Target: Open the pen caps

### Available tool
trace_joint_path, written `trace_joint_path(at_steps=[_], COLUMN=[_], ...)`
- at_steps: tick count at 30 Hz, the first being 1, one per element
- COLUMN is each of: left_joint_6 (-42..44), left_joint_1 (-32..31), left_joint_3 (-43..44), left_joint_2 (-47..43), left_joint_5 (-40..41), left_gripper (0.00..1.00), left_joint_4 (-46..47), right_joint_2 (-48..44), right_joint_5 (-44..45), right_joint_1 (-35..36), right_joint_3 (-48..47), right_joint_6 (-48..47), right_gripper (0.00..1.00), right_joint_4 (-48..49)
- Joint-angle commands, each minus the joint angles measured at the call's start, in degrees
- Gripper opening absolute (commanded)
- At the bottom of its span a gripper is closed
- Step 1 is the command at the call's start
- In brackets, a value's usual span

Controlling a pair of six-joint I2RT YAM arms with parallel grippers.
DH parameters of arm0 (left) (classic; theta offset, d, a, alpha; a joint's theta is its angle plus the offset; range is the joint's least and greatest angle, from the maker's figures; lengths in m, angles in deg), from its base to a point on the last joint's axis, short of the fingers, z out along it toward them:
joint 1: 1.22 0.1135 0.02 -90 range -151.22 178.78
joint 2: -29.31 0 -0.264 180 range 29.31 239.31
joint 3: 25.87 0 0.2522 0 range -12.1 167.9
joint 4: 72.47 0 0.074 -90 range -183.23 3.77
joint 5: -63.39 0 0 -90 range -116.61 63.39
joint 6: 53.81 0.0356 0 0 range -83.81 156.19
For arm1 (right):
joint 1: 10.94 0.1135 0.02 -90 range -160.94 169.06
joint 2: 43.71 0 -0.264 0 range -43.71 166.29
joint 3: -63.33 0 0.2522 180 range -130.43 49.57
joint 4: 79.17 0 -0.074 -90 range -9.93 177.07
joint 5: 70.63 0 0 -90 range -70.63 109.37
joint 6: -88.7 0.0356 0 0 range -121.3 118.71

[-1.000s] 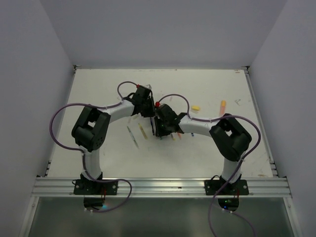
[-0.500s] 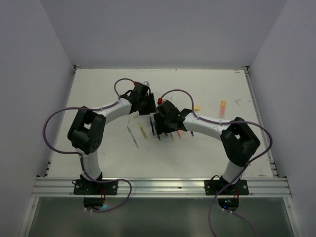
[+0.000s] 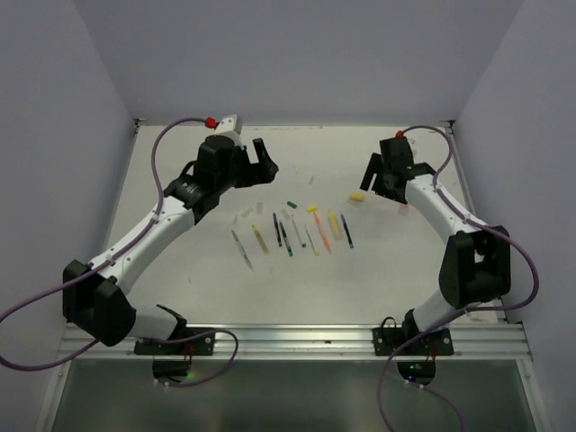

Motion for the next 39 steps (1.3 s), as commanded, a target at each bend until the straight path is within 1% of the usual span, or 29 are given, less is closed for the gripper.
trace_joint_path(at_steps=[1,3,6,10,12,18,20,21,23,24,27,28,32,34,35,36,38,39], left_joint_6=[5.3,6.0,7.4,8.4,8.8,9.3,9.3,9.3,9.2,9.3,9.3,9.3,9.0,8.8,8.8,8.7,8.3,8.0], left_joint_1=[0.4,0.4,0.4,0.4,0.4,0.4,0.4,0.4,0.4,0.4,0.4,0.3,0.4,0.4,0.4,0.4,0.4,0.3], left_joint_3=[-4.6,-6.6,-11.4,-14.7,-16.0,-17.8,-17.9,-17.9,-18.0,-17.9,-17.7,-17.7,-17.2,-16.9,-16.8,-16.7,-15.8,-15.5], left_joint_2=[-5.3,-8.8,-13.1,-17.0,-18.6,-20.6,-20.8,-20.9,-21.0,-21.2,-20.9,-20.8,-19.9,-19.8,-19.6,-19.4,-19.2,-18.7], left_joint_5=[3.6,4.4,4.9,5.3,5.6,6.2,6.4,6.4,6.3,6.3,6.2,6.0,4.4,3.8,3.0,2.4,0.3,-0.5], left_gripper=[1.0,1.0,1.0,1.0,1.0,1.0,1.0,1.0,1.0,1.0,1.0,1.0,1.0,1.0,1.0,1.0,1.0,1.0], left_joint_4=[1.0,1.5,2.2,2.4,2.6,2.2,2.0,1.9,1.9,1.9,2.3,2.3,2.6,2.8,3.2,3.3,4.0,4.3], right_joint_2=[2.9,6.6,11.7,16.5,18.9,22.6,23.7,24.0,24.7,24.7,25.1,25.3,26.1,26.2,26.0,24.7,22.3,19.2], right_joint_5=[1.0,0.4,-0.3,-1.2,-2.1,-3.0,-3.2,-4.1,-4.7,-5.6,-9.4,-10.6,-8.6,-8.5,-8.4,-8.3,-8.8,-9.4], right_joint_1=[-5.9,-9.7,-13.5,-15.3,-17.4,-17.9,-17.9,-17.9,-17.9,-17.9,-17.8,-17.6,-16.1,-16.0,-16.0,-15.9,-12.8,-12.0], right_joint_3=[-0.8,-2.2,-5.0,-7.3,-8.4,-11.2,-11.8,-12.1,-12.5,-12.4,-11.9,-11.7,-10.9,-10.7,-10.5,-10.3,-9.0,-8.4], right_joint_6=[1.5,1.4,1.4,0.8,0.8,-1.4,-2.0,-2.6,-3.0,-3.8,-4.9,-5.0,-5.1,-5.0,-5.0,-5.7,-7.3,-8.0], right_gripper=[0.83,0.83,0.81,0.76,0.74,0.71,0.68,0.64,0.6,0.54,0.41,0.33,0.21,0.11,0.01,0.0,0.0,0.0], right_joint_4=[-2.3,-2.1,-1.7,0.8,1.3,1.9,1.6,1.3,0.7,0.9,1.1,1.1,0.6,0.5,0.5,0.7,2.1,2.8])
